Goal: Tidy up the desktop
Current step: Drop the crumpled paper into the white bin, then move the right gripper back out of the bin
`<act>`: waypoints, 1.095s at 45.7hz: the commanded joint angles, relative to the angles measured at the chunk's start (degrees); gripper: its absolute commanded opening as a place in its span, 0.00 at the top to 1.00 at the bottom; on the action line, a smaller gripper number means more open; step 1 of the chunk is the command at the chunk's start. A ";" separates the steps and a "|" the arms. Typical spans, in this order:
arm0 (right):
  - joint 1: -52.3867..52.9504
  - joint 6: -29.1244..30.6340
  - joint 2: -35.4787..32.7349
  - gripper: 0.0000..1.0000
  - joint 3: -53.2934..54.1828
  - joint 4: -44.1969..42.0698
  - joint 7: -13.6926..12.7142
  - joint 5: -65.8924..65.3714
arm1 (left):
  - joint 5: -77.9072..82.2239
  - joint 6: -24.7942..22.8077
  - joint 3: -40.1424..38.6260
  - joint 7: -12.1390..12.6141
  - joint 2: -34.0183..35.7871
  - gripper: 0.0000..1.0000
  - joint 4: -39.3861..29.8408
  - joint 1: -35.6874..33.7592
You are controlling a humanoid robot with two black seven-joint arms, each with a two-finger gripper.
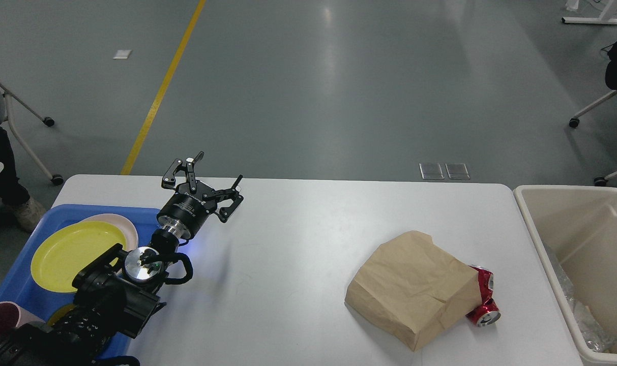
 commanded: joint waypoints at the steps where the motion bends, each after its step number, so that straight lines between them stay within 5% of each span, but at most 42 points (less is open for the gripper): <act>1: -7.26 -0.83 2.04 1.00 4.58 -3.29 0.11 0.01 | 0.04 0.00 0.00 0.00 0.00 0.03 0.00 0.00; 18: -15.89 -1.09 7.14 1.00 7.22 -6.81 0.20 0.01 | -0.05 0.00 0.00 0.00 0.00 0.03 0.00 0.00; 23: -16.50 -3.28 7.84 0.41 7.14 -8.13 0.20 -0.08 | -0.05 0.00 0.00 0.00 0.00 0.03 0.00 0.00; 27: -17.21 -4.25 8.72 0.18 7.31 -8.83 0.20 -0.08 | 0.04 0.00 0.00 0.00 0.00 0.03 0.00 0.00; 38: -18.09 -3.99 8.46 0.00 7.49 -7.96 0.20 -0.08 | 0.04 0.00 0.00 0.00 0.00 0.03 0.00 0.00; 50: -13.79 -2.85 7.50 0.00 6.70 0.47 0.20 -0.08 | 0.04 0.00 0.00 0.00 0.00 0.03 0.00 0.00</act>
